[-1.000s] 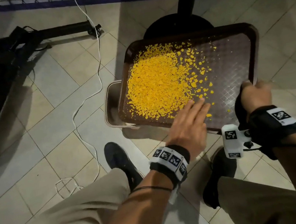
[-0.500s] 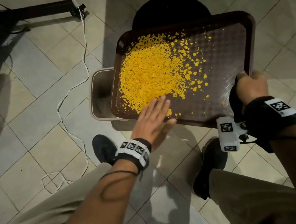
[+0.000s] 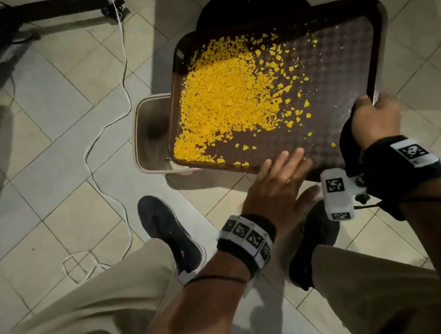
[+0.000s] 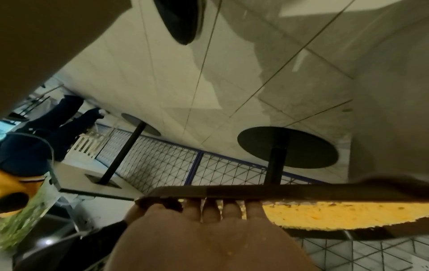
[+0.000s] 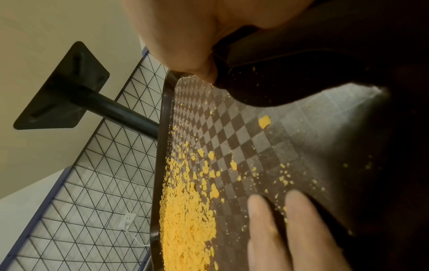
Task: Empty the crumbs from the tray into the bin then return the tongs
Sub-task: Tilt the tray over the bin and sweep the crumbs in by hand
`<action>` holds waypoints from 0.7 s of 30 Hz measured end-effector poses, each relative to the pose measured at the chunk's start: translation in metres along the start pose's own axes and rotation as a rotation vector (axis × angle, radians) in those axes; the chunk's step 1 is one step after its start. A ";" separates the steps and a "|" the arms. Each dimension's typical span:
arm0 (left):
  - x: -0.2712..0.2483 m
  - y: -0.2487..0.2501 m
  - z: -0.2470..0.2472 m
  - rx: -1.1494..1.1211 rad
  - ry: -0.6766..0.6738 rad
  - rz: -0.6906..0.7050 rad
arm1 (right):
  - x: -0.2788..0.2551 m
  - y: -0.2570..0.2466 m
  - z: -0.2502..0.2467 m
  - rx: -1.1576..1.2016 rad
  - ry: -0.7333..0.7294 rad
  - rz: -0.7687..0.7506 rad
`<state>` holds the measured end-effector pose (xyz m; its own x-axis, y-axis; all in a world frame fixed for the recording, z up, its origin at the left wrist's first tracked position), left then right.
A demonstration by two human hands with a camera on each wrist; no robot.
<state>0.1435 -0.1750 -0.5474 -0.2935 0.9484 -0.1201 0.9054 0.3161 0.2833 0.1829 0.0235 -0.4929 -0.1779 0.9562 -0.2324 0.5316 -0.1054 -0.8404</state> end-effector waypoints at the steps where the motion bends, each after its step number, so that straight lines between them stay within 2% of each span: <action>1: -0.005 -0.007 0.003 0.005 0.002 -0.004 | 0.001 0.003 0.000 0.015 0.004 0.008; 3: -0.016 -0.036 0.012 0.024 -0.002 -0.065 | 0.003 0.008 -0.001 0.042 0.008 0.027; 8: -0.043 -0.131 0.021 0.097 -0.170 -0.372 | 0.005 0.013 0.000 0.066 -0.010 0.056; 11: -0.040 -0.139 0.012 0.092 -0.147 -0.432 | 0.006 0.014 0.003 0.100 -0.037 0.074; 13: -0.027 -0.105 0.007 0.060 -0.105 -0.332 | 0.006 0.015 0.003 0.125 -0.041 0.087; 17: -0.003 0.010 0.003 0.026 0.073 0.093 | 0.002 0.013 0.005 0.183 -0.040 0.087; 19: 0.010 0.045 0.014 0.112 0.029 0.194 | 0.001 0.016 0.007 0.193 -0.054 0.098; 21: 0.027 0.054 0.016 0.160 -0.038 0.196 | 0.001 0.021 0.008 0.206 -0.068 0.124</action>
<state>0.1897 -0.1332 -0.5509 -0.0987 0.9885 -0.1142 0.9819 0.1155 0.1505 0.1869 0.0199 -0.5144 -0.1807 0.9126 -0.3666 0.3743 -0.2809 -0.8837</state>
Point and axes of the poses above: each hand's wrist, its own x-axis towards the middle knuckle, its own z-axis out of the palm, y = z × x, the point moved 6 cm from there along x, towards the middle knuckle, and after that the axes turned 14 degrees about x, right-handed, at the moved point
